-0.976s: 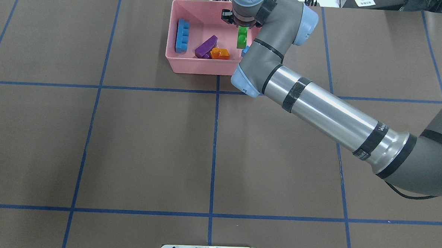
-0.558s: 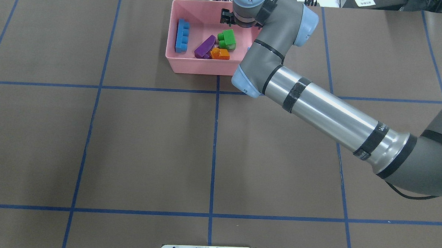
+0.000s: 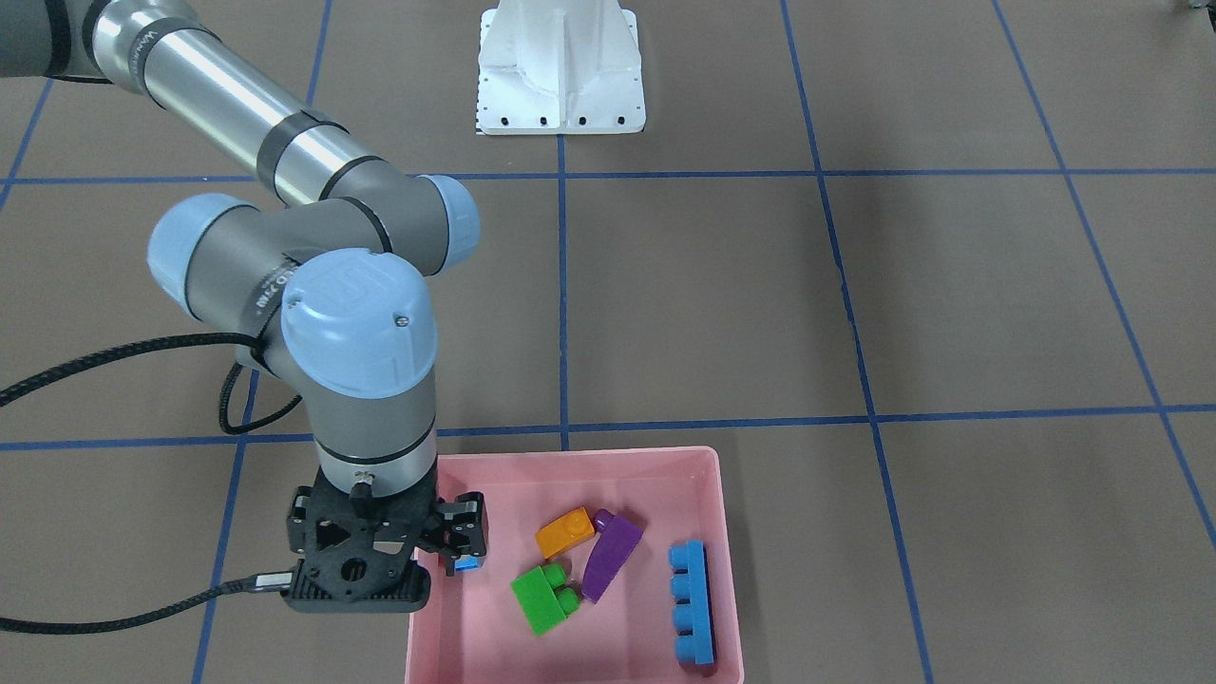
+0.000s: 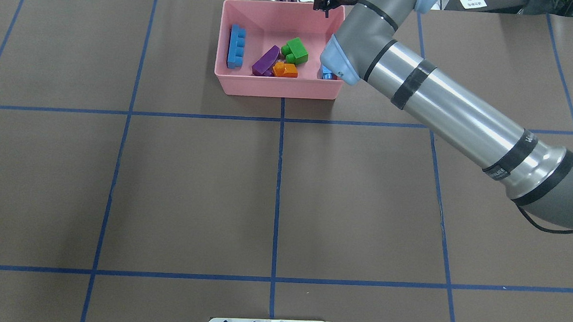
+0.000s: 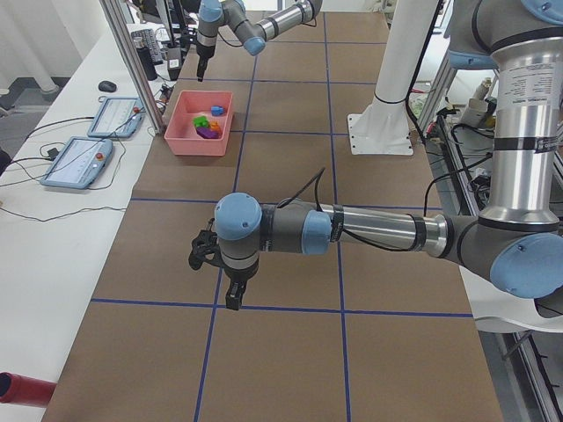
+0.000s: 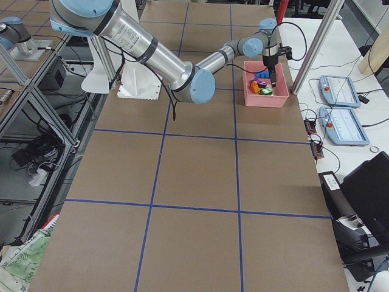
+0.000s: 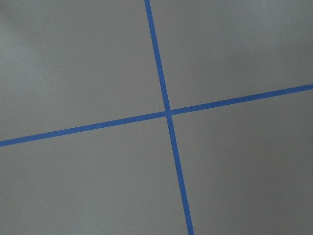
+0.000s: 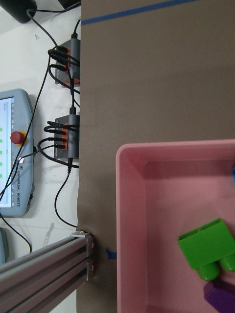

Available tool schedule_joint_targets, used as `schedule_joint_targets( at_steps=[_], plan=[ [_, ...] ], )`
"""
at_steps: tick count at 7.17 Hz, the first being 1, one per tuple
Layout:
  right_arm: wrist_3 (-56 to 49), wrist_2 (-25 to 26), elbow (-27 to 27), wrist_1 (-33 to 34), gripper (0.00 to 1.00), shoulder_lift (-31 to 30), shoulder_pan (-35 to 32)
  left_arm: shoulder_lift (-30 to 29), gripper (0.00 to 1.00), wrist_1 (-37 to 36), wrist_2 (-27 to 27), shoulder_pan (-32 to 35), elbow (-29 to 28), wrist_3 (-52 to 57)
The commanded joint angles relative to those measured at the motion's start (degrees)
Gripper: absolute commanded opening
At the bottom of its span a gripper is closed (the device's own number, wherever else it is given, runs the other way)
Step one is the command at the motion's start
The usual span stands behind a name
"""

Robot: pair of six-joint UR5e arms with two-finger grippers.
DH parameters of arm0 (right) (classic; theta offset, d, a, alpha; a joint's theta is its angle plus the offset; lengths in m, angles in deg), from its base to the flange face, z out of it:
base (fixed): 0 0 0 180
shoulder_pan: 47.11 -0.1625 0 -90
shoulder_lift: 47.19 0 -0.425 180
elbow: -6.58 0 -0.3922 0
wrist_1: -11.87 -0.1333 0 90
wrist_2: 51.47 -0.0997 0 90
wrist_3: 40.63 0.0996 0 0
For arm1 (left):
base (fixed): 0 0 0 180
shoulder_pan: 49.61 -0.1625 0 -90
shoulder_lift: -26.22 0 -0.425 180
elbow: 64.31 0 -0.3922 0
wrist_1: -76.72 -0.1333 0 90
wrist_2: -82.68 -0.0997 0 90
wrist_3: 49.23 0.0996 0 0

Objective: Put all blocks into box

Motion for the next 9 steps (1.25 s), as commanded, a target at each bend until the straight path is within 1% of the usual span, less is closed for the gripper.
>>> schedule_joint_targets(
  at_steps=[1,2,3,4,5,6,7,8,9],
  plan=[
    [-7.41,-9.06,-5.12,3.89,1.0,-4.46,-6.68,0.66,1.0,0.23,-0.65,-0.1,-0.74,-0.6],
    [-12.48,-12.33,-10.02,4.33,1.0,-10.49,-11.07,0.75,1.0,0.32,-0.65,-0.01,-0.84,-0.77],
    [-22.71,-15.67,-15.2,4.5,1.0,-18.73,-15.72,0.84,1.0,0.32,-0.56,-0.01,-1.01,-0.69],
    [-29.34,-19.01,-18.12,4.33,1.0,-25.25,-20.12,1.36,1.0,0.84,-0.21,0.08,-0.75,-0.08],
    [-36.8,-20.96,-20.67,4.33,1.0,-31.58,-24.25,1.97,1.0,0.93,-0.12,0.08,-0.14,-0.07],
    [-43.93,-22.8,-22.18,3.72,1.0,-38.61,-27.51,2.15,1.0,1.02,-0.56,0.08,-0.48,0.01],
    [-51.31,-25.26,-23.32,3.63,1.0,-43.81,-31.37,2.24,1.0,1.02,-0.56,0.08,-0.14,0.01],
    [-55.04,-25.28,-25.77,3.71,1.0,-49.26,-34.46,2.33,1.0,1.02,-0.48,0.08,-0.05,0.01],
    [-55.51,-25.02,-30.5,2.41,1.0,-56.71,-35.01,2.33,1.0,1.11,-0.39,0.16,0.39,0.1]
  ],
)
